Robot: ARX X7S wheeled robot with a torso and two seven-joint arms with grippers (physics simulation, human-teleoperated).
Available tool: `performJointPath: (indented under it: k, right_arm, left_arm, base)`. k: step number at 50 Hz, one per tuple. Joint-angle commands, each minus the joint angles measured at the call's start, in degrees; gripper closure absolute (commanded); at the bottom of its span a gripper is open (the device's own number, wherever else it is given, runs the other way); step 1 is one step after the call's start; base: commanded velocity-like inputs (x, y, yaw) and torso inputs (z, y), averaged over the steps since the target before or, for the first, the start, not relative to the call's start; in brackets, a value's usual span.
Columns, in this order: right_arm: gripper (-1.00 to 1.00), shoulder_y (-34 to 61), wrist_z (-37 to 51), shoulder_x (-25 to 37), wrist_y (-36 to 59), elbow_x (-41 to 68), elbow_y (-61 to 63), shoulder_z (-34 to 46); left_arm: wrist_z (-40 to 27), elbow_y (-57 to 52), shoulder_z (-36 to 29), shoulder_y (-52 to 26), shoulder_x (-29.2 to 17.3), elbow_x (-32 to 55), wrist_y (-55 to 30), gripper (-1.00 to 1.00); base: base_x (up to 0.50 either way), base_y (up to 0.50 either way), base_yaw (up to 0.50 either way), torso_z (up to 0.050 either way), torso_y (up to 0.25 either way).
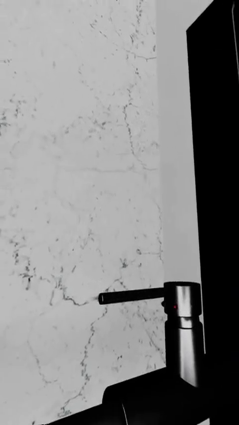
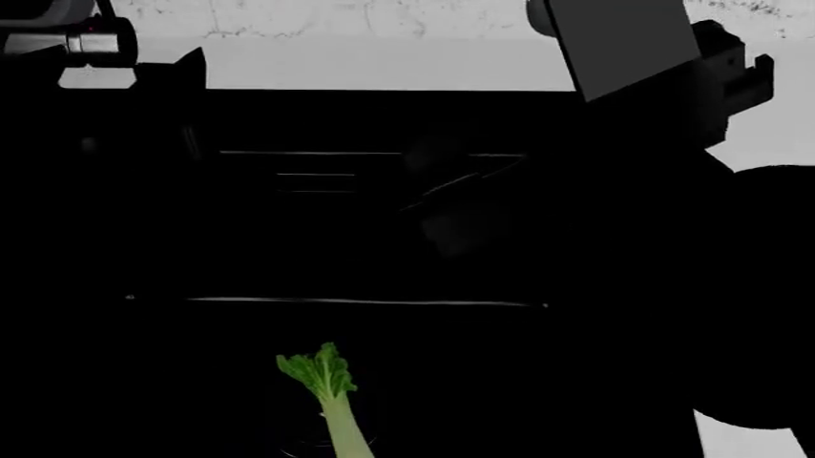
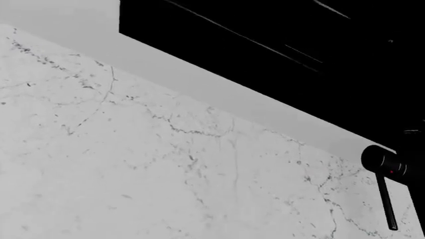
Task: Pick the celery from the sink and place it on the plate located on the counter
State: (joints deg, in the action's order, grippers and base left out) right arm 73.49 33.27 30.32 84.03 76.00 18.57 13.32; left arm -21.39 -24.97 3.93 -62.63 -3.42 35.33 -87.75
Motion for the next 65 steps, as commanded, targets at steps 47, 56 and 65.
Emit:
performJointPath:
  k: [47,56,65]
  right_arm:
    - [-1.0,20.89,-51.64,-25.12,-21.8,-15.71,-77.32,51.07]
    - [-1.0,19.17,-59.61,-30.31,-27.42,-15.88,-88.31,58.82]
    - [-1.0,17.22,-59.79,-30.32,-29.89,-8.03,-89.42,66.03]
  left_arm:
    - [-4.82,-1.58,3.89,0.65,-2.64,11.11,0.97,-1.0]
    - [-5.98,-2.3,4.83,0.88,-2.98,13.23,0.72,-1.0]
    - [-6.55,-1.56,4.12,1.11,-3.77,14.26,2.08,-1.0]
  base:
    - [0.0,0.0,0.0,0.0,0.0]
    - [0.0,0.0,0.0,0.0,0.0]
    - [0.0,0.0,0.0,0.0,0.0]
